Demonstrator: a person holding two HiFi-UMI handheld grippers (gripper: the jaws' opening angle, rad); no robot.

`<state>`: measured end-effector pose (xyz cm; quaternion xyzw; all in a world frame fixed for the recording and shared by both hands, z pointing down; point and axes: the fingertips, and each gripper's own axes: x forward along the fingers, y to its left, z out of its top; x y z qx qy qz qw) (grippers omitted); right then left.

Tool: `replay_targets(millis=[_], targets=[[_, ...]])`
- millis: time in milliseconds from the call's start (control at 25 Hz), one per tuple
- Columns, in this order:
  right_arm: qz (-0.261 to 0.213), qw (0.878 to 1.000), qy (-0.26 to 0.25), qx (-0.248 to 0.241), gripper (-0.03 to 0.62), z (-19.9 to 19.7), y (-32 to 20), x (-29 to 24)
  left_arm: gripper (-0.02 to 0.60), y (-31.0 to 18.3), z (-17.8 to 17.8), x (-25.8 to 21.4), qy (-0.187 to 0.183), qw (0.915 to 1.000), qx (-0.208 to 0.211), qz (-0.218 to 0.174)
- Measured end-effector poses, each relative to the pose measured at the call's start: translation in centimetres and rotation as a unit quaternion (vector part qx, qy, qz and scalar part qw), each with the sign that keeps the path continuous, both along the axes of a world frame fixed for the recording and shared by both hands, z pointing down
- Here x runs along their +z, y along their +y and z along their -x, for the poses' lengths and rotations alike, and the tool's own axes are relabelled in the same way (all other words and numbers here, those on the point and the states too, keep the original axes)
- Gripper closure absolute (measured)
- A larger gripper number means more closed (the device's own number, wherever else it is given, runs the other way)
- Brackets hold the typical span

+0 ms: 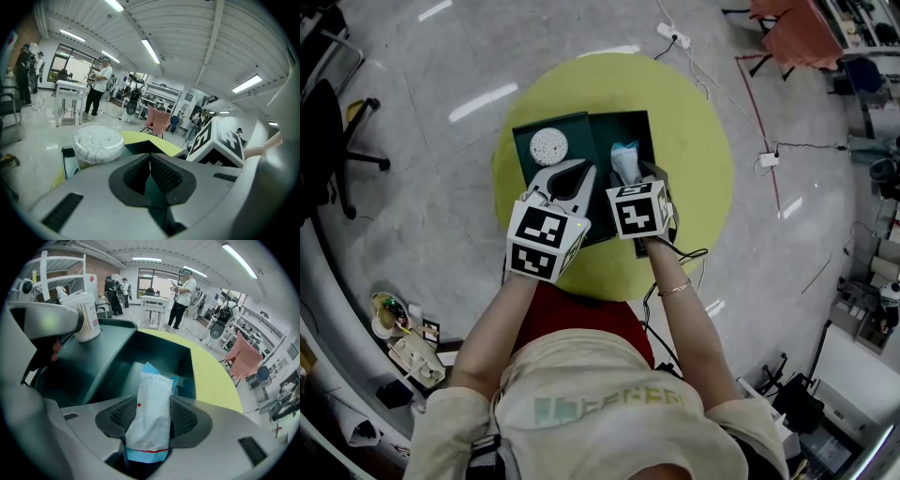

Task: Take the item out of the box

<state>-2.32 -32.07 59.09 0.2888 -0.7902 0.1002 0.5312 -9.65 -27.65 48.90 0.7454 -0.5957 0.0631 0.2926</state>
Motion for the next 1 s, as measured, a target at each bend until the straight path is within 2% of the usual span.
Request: replay_targets(millis=[600,1000], targets=[[-0.002,1.000,0.026,-0.006,0.387,0.3,-0.6,0.3,0.557,0.2,0.4,-0.1,0.009,1.0000,0.000,-0.002],[-0.008,1.000,-0.010,0.010,0.395,0.8,0.3,-0.4,0.557,1.3,0.7,-0.6,0.008,0.9999,-0.002,-0.005]])
